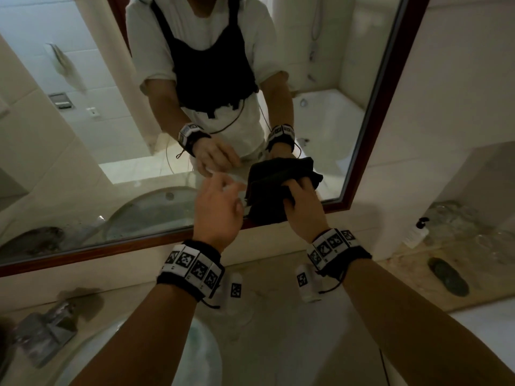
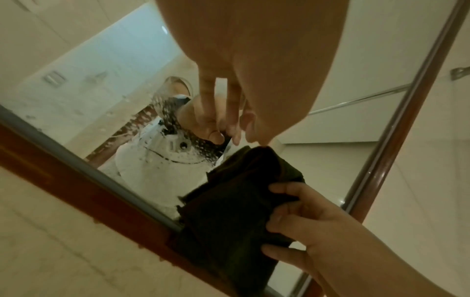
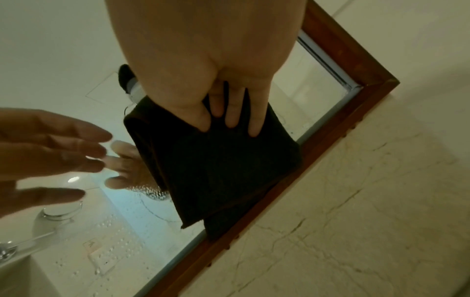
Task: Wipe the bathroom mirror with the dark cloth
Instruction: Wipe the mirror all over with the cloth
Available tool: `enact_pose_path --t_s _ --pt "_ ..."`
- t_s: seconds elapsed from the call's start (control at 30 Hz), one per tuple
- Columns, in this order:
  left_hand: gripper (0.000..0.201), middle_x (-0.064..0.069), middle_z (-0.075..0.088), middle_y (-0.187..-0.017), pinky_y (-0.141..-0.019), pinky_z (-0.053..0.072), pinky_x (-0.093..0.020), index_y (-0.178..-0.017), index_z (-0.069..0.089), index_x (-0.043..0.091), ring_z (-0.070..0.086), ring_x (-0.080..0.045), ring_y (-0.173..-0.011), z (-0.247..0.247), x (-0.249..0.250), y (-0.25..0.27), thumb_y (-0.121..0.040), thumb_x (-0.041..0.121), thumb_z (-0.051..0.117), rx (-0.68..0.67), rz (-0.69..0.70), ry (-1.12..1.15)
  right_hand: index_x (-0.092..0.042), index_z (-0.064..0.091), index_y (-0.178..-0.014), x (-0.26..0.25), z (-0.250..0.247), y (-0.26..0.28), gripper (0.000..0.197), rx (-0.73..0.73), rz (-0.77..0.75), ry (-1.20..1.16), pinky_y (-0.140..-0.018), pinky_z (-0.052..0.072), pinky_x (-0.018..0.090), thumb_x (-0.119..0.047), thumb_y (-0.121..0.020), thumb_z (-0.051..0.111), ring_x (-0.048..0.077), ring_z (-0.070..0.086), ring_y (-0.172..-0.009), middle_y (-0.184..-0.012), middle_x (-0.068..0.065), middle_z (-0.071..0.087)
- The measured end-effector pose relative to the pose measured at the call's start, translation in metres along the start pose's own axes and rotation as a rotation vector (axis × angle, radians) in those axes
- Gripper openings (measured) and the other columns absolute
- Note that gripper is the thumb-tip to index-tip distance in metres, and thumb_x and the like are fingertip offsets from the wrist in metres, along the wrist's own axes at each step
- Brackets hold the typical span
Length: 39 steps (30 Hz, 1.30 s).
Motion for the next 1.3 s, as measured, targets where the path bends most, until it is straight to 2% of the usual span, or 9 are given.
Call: enact_pose_path --t_s 0.13,0.27,0.43,0.57,0.77,0.97,1.13,1.2,1.3 --pt "0.036 -0.004 0.058 -0.106 -0.078 0.048 -0.042 -0.115 0.068 0.017 0.052 -0.026 -0.095 0.029 0.016 -0.002 -0.08 0.009 0.063 -0.135 0.088 0.107 -0.021 0.052 -0.132 0.004 -0.002 -0.003 0.043 -0.062 0.0 -0.062 -0.095 0.052 0.047 -0.004 -0.092 0.049 0.036 0.05 -0.118 -0.139 0.011 0.042" --pt "0.036 -0.004 0.056 -0.108 -0.082 0.047 -0.04 -0.119 0.065 0.017 0.051 -0.026 -0.099 0.028 0.0 -0.008 -0.082 0.015 0.064 -0.1 -0.009 0.071 -0.018 0.047 -0.129 0.003 0.008 -0.003 0.039 -0.047 0.05 -0.1 -0.084 0.054 0.052 -0.007 -0.093 0.056 0.038 0.053 -0.106 -0.132 0.016 0.043" --pt "0.034 -0.004 0.056 -0.114 -0.089 0.047 -0.045 -0.119 0.066 0.016 0.049 -0.026 -0.11 0.022 -0.034 0.002 -0.085 0.013 0.063 -0.092 -0.11 0.066 -0.013 0.044 -0.134 0.003 0.02 0.0 0.046 0.073 0.118 -0.173 -0.098 0.048 0.048 -0.004 -0.092 0.059 0.04 0.047 -0.115 -0.141 0.019 0.034" --pt "0.039 -0.006 0.054 -0.121 -0.094 0.048 -0.047 -0.123 0.063 0.013 0.051 -0.026 -0.113 0.029 -0.056 0.015 -0.085 0.008 0.063 -0.081 -0.208 0.15 -0.017 0.045 -0.133 0.008 0.024 0.004 0.046 0.124 0.079 -0.216 -0.101 0.048 0.049 -0.005 -0.091 0.059 0.036 0.05 -0.117 -0.141 0.015 0.034" --pt "0.052 -0.005 0.05 -0.123 -0.085 0.044 -0.029 -0.131 0.051 0.026 0.052 -0.02 -0.108 0.041 -0.067 0.031 -0.085 0.003 0.058 -0.055 -0.323 0.278 -0.018 0.049 -0.131 0.028 0.01 0.011 0.047 0.134 -0.02 -0.133 -0.104 0.045 0.049 -0.002 -0.087 0.056 0.039 0.046 -0.124 -0.142 0.015 0.037" --pt "0.055 0.001 0.043 -0.125 -0.089 0.051 -0.049 -0.126 0.048 0.031 0.051 -0.03 -0.114 0.045 -0.072 0.03 -0.082 0.001 0.058 -0.018 -0.296 0.208 -0.012 0.049 -0.131 0.078 -0.026 0.014 0.048 0.207 0.085 -0.063 -0.11 0.041 0.044 0.001 -0.086 0.057 0.038 0.047 -0.124 -0.143 0.02 0.036" --pt "0.054 0.005 0.042 -0.119 -0.083 0.052 -0.05 -0.125 0.047 0.031 0.054 -0.029 -0.109 0.048 -0.074 0.031 -0.081 0.001 0.059 -0.001 -0.284 0.177 -0.006 0.051 -0.131 0.088 -0.038 0.017 0.049 0.253 0.104 -0.037 -0.109 0.031 0.028 0.003 -0.083 0.057 0.032 0.04 -0.126 -0.139 0.02 0.04" --pt "0.055 0.004 0.043 -0.118 -0.083 0.051 -0.05 -0.126 0.047 0.031 0.053 -0.028 -0.107 0.047 -0.075 0.031 -0.081 0.001 0.058 -0.002 -0.285 0.195 -0.008 0.051 -0.132 0.085 -0.035 0.017 0.049 0.264 0.129 -0.07 -0.11 0.032 0.029 0.001 -0.084 0.057 0.031 0.039 -0.127 -0.141 0.019 0.038" --pt "0.057 -0.002 0.046 -0.124 -0.088 0.05 -0.051 -0.13 0.047 0.03 0.052 -0.029 -0.113 0.046 -0.074 0.034 -0.082 0.0 0.056 -0.015 -0.256 0.218 -0.01 0.05 -0.13 0.072 -0.022 0.017 0.048 0.253 0.132 -0.113 -0.106 0.043 0.044 0.0 -0.083 0.055 0.038 0.047 -0.121 -0.14 0.019 0.039"
Point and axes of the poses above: each hand's wrist, its own y-axis away from the middle knuckle, its own z-axis out of the palm, x = y × z, the point moved 8 cm from there along -y, towards the middle knuckle
